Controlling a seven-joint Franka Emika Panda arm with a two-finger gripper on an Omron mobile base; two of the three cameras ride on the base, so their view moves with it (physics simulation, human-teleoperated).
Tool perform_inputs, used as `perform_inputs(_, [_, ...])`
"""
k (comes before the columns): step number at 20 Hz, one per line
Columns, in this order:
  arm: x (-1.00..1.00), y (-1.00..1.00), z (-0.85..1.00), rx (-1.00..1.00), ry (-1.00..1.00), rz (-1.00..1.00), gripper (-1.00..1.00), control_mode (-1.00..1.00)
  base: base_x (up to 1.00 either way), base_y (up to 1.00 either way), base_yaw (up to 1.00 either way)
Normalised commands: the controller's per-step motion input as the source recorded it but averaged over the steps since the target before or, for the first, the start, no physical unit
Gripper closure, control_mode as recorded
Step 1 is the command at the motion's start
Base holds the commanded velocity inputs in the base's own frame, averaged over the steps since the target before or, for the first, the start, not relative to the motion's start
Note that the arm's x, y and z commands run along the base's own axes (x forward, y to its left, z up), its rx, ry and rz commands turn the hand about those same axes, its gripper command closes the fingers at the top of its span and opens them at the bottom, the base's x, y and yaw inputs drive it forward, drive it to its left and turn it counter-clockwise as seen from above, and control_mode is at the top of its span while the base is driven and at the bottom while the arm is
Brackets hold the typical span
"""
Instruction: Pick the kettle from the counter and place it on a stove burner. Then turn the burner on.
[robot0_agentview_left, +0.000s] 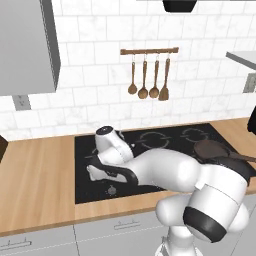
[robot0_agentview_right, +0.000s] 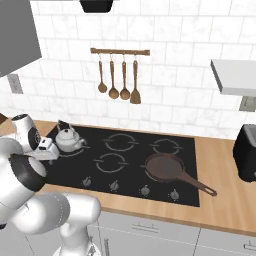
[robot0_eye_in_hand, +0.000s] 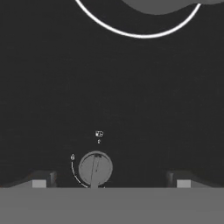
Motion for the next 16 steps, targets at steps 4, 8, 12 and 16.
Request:
perform_inputs(4, [0.07,0.04,-0.40,0.00,0.03,0.00,-1.00,-1.00,0.00,0.00,0.00])
perform_inputs(8, [0.00,0.24,-0.28,0.00,0.08,0.00,-1.00,-1.00,0.00,0.00,0.00])
perform_inputs(12, [0.03,0.11,-0.11,0.01,0.01,0.00,-1.00,-1.00,0.00,0.00,0.00])
perform_inputs(16, [0.00,0.00,-0.15,0.00,0.00,0.00,-1.00,-1.00,0.00,0.00,0.00])
